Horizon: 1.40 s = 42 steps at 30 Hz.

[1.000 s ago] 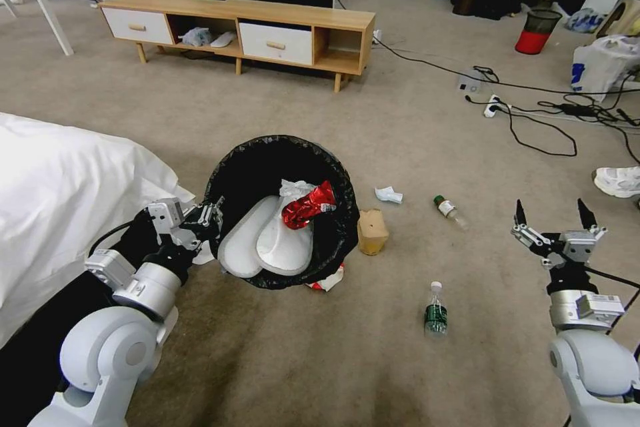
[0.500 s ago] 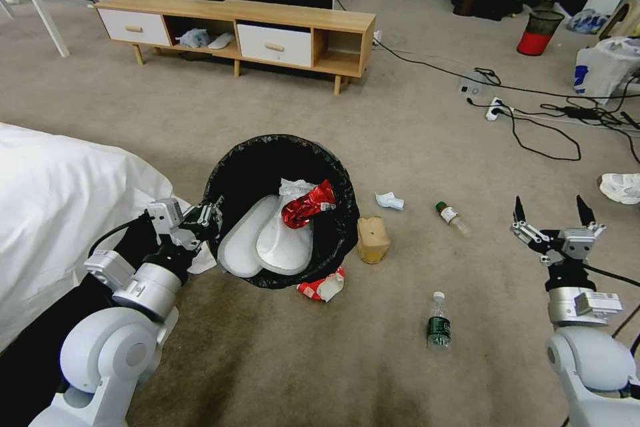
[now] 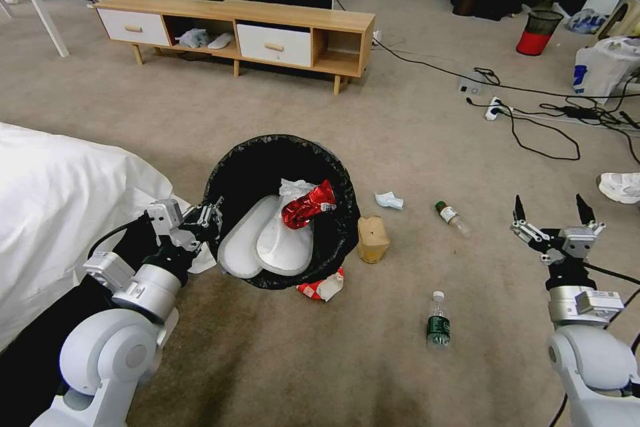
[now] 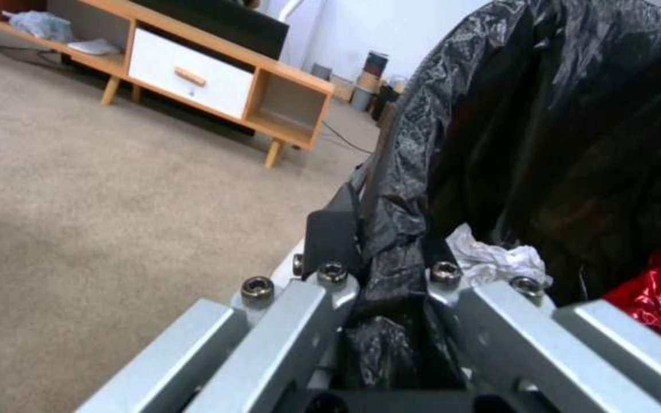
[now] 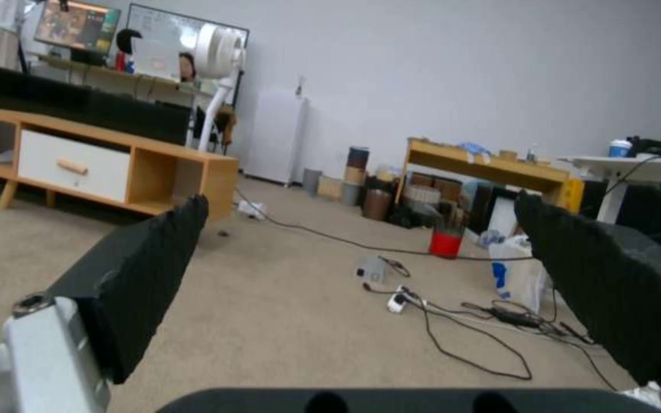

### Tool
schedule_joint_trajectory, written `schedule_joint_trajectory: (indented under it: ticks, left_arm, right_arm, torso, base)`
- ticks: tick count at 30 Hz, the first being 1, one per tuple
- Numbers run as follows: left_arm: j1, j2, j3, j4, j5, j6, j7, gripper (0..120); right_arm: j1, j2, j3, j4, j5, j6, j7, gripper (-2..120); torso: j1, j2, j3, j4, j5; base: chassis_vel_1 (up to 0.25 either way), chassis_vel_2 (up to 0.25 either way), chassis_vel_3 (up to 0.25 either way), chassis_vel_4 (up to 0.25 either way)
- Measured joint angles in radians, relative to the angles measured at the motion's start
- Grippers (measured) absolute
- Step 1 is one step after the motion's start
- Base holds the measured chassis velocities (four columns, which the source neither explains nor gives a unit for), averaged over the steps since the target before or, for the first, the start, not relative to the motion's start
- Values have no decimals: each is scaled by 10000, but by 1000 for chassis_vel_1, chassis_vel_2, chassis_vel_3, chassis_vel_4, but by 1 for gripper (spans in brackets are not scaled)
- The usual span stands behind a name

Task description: Pick up the trash bin, then pick up the garbage from the floor and place it into the trash bin.

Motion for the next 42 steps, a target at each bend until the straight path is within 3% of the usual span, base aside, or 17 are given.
schedule_joint_trajectory:
  ticks: [42]
  left_arm:
    - [-89, 34, 3, 59, -72, -33, 17, 3]
  right_arm:
    - [134, 116, 1, -11, -83, 129, 121, 100]
  torso:
    - [0, 0, -1, -1, 0]
  base:
    - [0, 0, 0, 0]
